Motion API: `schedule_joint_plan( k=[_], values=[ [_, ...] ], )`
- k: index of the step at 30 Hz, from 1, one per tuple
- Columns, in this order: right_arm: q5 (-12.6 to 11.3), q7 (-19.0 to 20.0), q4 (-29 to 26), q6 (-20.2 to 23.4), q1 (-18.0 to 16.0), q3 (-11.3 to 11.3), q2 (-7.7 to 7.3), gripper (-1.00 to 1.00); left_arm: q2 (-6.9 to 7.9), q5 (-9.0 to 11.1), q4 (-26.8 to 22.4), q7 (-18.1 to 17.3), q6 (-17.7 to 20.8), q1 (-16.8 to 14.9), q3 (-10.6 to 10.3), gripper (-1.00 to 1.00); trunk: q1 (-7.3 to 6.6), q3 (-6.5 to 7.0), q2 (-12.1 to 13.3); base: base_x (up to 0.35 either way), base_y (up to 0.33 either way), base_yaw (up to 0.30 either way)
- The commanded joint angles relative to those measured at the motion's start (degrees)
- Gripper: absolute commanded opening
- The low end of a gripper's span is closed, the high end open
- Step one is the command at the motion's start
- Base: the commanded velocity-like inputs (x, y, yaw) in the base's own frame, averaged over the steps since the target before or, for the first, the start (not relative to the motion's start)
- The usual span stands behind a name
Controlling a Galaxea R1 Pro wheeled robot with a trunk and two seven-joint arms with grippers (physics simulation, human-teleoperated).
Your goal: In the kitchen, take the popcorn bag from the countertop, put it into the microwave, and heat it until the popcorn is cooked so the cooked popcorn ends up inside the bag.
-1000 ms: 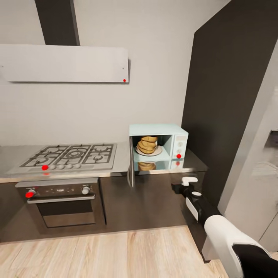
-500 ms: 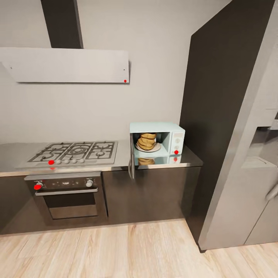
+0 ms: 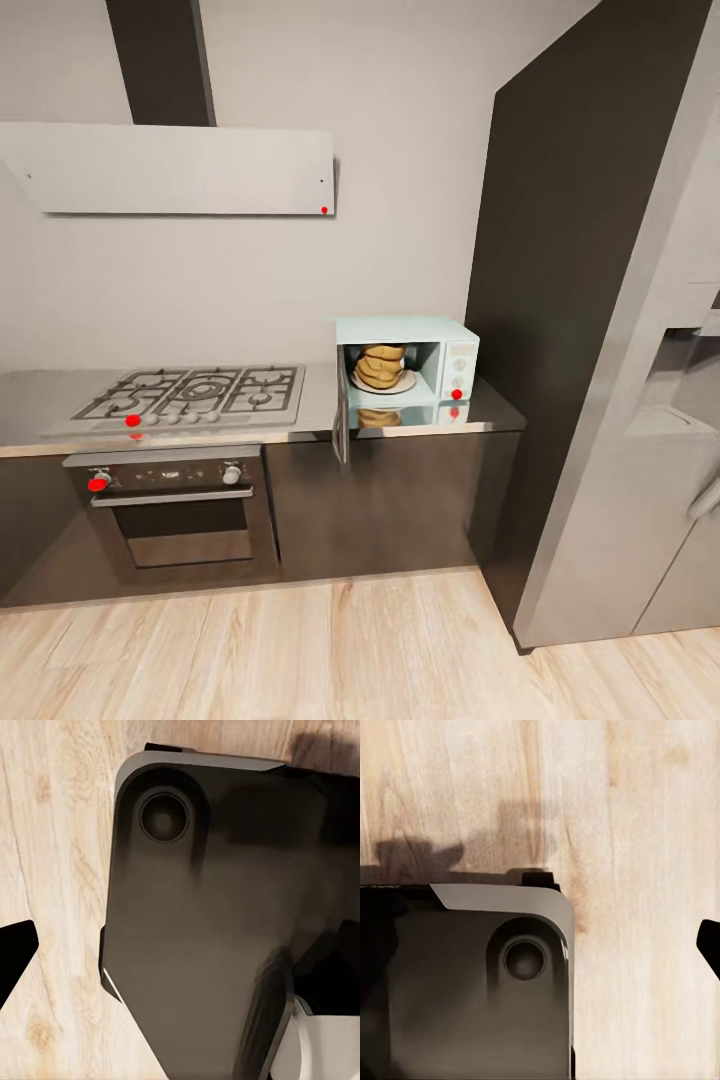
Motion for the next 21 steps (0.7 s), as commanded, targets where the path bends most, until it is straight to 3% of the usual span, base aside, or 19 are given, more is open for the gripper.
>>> schedule_joint_plan(
  k=[1, 4, 12, 21],
  values=[
    [0.09, 0.18, 0.19, -0.36, -0.08, -0.21, -0.02, 1.0, 0.01, 0.46, -0.03, 0.03, -0.08, -0.01, 0.07, 1.0, 0.0, -0.06, -0.04, 0.0, 0.0, 0.0],
    [0.16, 0.08, 0.19, 0.21, -0.07, -0.21, 0.03, 1.0, 0.01, 0.51, -0.03, 0.04, -0.08, -0.01, 0.07, 1.0, 0.0, -0.06, -0.04, 0.0, 0.0, 0.0],
    [0.24, -0.14, 0.18, 0.58, -0.07, -0.17, 0.38, 1.0, 0.1, 3.25, -0.03, -0.02, -0.07, -0.01, -0.01, 1.0, 0.0, -0.06, -0.04, 0.0, 0.0, -0.012],
    [0.32, -0.08, 0.18, 0.7, -0.07, -0.12, 0.58, 1.0, 0.05, 3.62, -0.11, -0.05, -0.06, -0.01, -0.02, 1.0, 0.0, -0.06, -0.04, 0.0, 0.0, -0.16]
  ],
)
